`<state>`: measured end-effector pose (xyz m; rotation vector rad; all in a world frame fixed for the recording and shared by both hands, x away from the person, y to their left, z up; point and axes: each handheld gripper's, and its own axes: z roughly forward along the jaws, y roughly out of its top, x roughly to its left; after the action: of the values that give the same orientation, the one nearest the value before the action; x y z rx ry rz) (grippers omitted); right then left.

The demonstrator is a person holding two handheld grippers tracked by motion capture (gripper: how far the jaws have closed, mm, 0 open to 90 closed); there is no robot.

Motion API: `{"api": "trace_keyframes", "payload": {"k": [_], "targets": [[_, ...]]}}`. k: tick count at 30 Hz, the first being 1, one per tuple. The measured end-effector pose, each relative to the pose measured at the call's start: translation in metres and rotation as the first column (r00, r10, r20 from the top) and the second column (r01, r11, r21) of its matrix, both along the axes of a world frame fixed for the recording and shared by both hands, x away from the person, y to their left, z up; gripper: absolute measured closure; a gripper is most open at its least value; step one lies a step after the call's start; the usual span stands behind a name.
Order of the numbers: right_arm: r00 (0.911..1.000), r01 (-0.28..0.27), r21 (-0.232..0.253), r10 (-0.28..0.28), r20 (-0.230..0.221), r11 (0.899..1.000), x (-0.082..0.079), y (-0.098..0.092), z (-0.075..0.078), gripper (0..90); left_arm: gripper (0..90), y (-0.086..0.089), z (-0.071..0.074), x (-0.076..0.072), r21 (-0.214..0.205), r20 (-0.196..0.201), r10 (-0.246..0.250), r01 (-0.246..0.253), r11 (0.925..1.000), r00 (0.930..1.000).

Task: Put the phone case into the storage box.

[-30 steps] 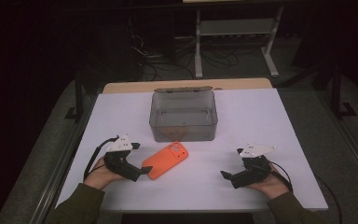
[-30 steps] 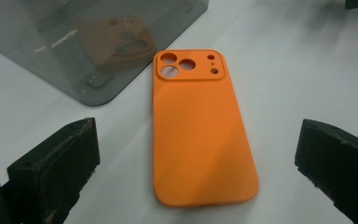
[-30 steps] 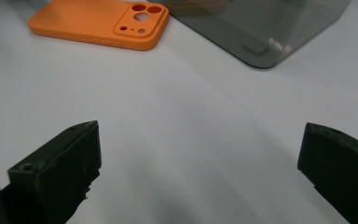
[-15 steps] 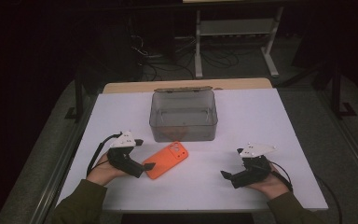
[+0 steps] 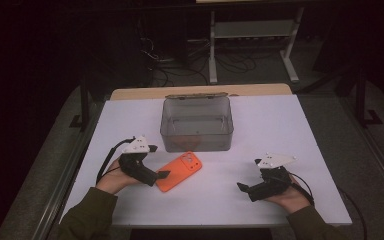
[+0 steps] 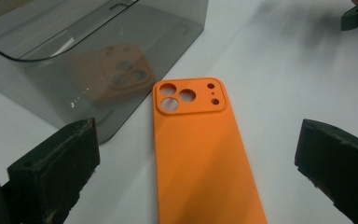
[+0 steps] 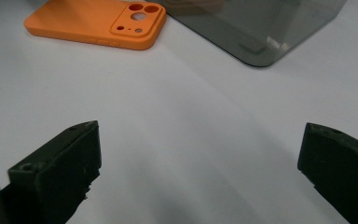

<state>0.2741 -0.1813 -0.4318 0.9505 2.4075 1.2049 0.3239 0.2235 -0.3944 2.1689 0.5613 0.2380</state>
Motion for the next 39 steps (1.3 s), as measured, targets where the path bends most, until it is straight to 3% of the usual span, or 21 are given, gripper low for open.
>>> {"api": "trace_keyframes", "payload": {"k": [39], "targets": [[1.0000,0.000,0.001,0.000,0.000,1.000,0.000,-0.001,0.001,0.0,0.0,-0.043,0.002,0.018,0.002,0.000,-0.066,0.066,0.9978,0.9978]]}}
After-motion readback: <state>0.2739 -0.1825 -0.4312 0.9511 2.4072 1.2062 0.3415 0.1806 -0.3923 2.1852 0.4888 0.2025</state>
